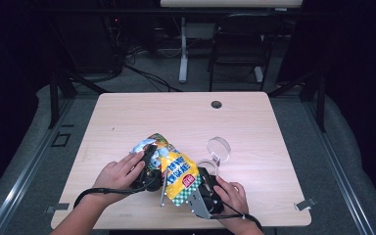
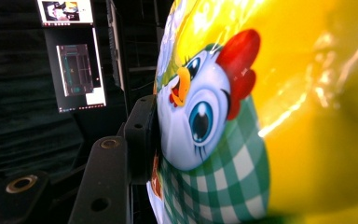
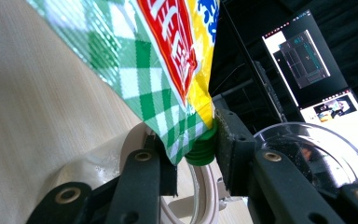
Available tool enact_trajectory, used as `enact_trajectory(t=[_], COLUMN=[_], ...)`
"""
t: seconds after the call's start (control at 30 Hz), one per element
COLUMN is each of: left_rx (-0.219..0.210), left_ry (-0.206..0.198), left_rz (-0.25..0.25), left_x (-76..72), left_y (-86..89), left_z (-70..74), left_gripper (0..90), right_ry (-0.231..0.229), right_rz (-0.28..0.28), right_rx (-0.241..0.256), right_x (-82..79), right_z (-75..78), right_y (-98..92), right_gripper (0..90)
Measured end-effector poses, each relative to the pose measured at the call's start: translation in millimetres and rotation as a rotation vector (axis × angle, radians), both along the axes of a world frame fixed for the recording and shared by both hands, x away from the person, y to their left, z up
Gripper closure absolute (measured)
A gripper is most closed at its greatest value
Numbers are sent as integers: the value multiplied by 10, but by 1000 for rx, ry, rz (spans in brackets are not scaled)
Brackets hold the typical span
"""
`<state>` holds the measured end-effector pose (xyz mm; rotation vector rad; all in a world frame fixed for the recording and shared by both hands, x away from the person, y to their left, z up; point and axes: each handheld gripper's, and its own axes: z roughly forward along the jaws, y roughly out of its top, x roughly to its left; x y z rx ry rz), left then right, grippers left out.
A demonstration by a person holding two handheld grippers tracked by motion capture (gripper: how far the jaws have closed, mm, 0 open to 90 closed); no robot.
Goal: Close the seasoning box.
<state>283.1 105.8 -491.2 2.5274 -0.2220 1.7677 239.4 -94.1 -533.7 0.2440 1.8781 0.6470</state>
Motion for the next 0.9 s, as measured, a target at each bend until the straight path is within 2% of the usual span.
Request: enact_trajectory(t=[0.2,0.27,0.4,0.63,0.67,0.7,0.9], left_rx=[31,27,61,81,75,86,104], left_ry=[1,2,-2,-7,-23,-11,-15], left_rz=[-3,-1,-5,-1,-13,-1,1], left_x=[5,5,7,3,10,2,5], left_y=[-28,-34,-57,-76,-74,-81,-96], left_z=[38,45,74,90,83,98,127], left_gripper=[558,558,559,561,561,561,563], right_ry=[2,1,9,10,10,11,12], right_rz=[-4,-4,-7,-2,-3,-3,-7], right_rx=[13,19,30,42,46,47,58], right_x=[1,1,4,14,17,18,24], right_z=[-3,-2,-7,-22,-23,-22,-17], right_y=[-8,-11,-14,-14,-14,-15,-17], right_gripper=[711,711,711,711,711,711,711])
